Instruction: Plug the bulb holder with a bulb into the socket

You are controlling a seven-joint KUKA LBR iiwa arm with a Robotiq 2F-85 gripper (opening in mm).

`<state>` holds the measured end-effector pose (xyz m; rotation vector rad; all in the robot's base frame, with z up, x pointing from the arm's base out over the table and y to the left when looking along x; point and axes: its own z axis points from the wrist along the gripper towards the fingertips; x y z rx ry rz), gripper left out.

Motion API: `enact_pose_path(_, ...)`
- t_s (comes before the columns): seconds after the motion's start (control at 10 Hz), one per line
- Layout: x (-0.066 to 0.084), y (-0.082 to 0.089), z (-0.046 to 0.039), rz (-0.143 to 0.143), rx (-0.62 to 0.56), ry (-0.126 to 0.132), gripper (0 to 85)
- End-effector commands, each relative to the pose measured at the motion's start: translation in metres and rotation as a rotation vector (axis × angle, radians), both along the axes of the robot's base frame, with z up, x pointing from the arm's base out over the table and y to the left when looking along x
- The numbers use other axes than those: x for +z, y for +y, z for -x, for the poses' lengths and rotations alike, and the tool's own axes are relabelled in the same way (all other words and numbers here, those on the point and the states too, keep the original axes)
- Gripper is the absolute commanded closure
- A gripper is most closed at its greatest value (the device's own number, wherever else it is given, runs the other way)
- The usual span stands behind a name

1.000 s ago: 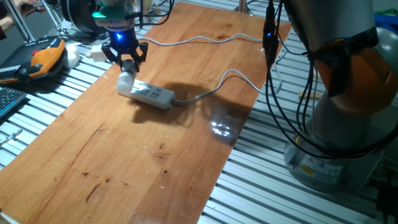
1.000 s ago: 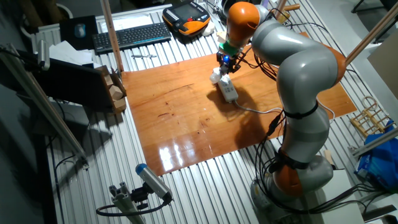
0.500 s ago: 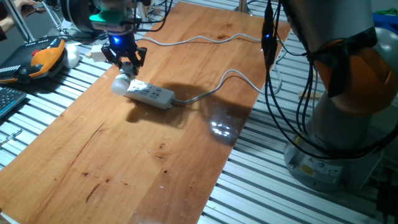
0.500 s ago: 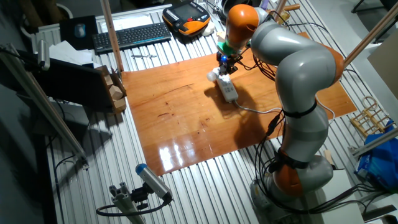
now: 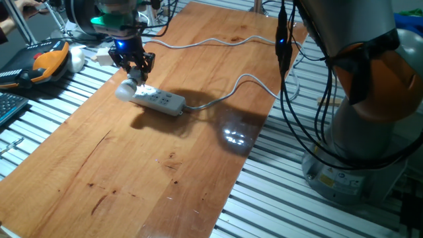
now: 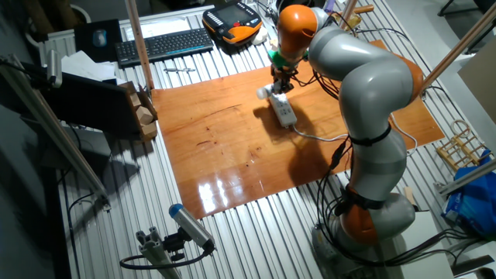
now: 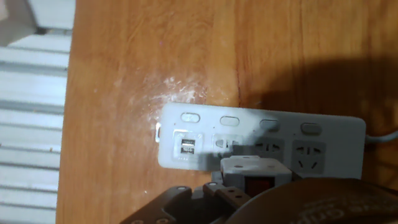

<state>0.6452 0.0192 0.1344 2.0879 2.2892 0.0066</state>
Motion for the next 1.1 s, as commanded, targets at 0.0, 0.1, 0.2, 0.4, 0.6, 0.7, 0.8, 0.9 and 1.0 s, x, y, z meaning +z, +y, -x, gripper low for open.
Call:
enact_pose_path(0.0,-0.002,-0.001,0.0008,-0.008,-0.065,0.002,85.0)
enact_pose_path(0.1,-0.006,-0.002,0.0052,-0.013,-0.057,-0.002,85.0)
enact_pose_path(0.2,-0.007,-0.002,0.0084,-0.016,-0.054,0.000,85.0)
enact_pose_path(0.4,-0.010,-0.004,0.0121,-0.011,-0.048,0.003,85.0)
enact_pose_path(0.6,-0.013,-0.007,0.0162,-0.010,-0.047,0.018,85.0)
enact_pose_path(0.7,-0.015,-0.007,0.0185,-0.016,-0.045,0.020,85.0)
enact_pose_path(0.8,-0.018,-0.008,0.0210,-0.006,-0.044,0.024,85.0)
enact_pose_path(0.9,-0.026,-0.010,0.0219,-0.003,-0.042,0.016,85.0)
enact_pose_path(1.0,-0.032,-0.012,0.0219,-0.012,-0.039,0.011,85.0)
